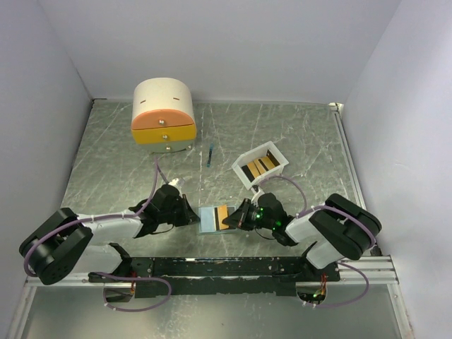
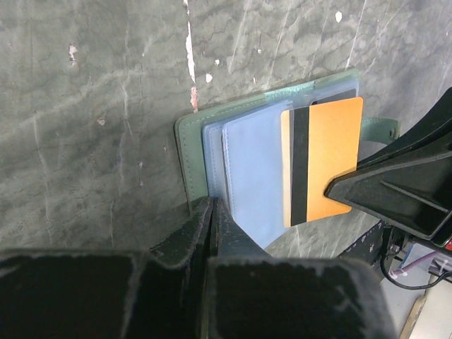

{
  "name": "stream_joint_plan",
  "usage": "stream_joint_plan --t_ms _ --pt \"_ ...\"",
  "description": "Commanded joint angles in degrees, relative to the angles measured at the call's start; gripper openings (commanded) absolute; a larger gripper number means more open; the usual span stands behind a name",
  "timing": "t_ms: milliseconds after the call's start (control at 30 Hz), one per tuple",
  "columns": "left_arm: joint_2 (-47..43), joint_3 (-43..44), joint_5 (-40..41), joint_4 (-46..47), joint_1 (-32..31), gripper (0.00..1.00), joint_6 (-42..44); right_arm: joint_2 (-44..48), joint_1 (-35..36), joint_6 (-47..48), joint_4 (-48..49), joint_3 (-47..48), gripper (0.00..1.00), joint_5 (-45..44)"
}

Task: Put the credit cards into the card holder
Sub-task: Insert the credit card into the card holder.

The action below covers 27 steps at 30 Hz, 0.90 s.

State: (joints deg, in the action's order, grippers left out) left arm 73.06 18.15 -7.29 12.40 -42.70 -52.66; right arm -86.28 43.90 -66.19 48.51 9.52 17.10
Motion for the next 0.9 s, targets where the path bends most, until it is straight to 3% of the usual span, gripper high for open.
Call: stream_joint_plan --t_ms 0,133,367,567,867 --pt "0.3 -1.8 -1.1 -4.3 -1.0 0.09 -0.2 0.6 0.8 0.4 -2.9 0.2 0.0 -1.0" --pt "0.7 -1.6 -1.3 -3.8 -1.4 0.09 -0.4 1.8 1.4 1.7 -8.4 1.9 0.11 -1.7" --pt "1.1 -1.2 -1.1 -4.1 -1.7 0.09 -0.3 9.1 1.6 7.1 -28.6 6.7 0.34 -8.8" --pt "2.1 -1.7 -1.3 -2.9 -1.9 0.08 -0.4 14.0 1.8 9.3 -36.4 8.0 0.36 -12.9" --pt "2.7 -1.8 -1.5 -2.1 -2.2 0.08 -0.6 11.3 3.3 10.6 -34.2 10.1 0.36 -12.0"
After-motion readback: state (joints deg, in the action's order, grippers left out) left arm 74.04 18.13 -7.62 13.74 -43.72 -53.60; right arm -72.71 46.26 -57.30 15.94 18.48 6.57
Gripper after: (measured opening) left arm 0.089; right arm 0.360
